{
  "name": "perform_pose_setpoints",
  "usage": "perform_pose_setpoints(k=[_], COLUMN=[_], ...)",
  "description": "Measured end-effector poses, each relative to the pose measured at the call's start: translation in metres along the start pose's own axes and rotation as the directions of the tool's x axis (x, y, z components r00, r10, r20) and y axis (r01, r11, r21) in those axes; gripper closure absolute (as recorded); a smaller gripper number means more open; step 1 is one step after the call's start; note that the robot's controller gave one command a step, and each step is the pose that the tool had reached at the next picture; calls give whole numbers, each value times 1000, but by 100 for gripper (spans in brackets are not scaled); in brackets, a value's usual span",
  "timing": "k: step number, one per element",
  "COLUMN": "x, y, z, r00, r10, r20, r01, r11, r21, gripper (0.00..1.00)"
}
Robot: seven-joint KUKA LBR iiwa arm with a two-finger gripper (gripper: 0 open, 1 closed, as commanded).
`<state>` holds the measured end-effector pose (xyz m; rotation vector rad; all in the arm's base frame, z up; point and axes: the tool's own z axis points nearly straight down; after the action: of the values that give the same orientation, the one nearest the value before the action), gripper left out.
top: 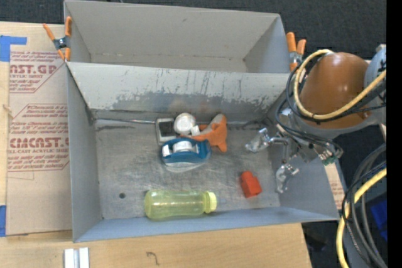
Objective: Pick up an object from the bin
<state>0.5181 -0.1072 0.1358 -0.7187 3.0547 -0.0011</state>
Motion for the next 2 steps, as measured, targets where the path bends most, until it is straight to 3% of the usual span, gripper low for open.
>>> perform_pose_setpoints(k=[1,2], x=[5,19], y=[6,10], z=[24,60], r00=[995,962], r10=[-97,274], r20=[-1,11], r01=[97,-274], r11=[995,962], r21=[-3,3], gripper=[0,100])
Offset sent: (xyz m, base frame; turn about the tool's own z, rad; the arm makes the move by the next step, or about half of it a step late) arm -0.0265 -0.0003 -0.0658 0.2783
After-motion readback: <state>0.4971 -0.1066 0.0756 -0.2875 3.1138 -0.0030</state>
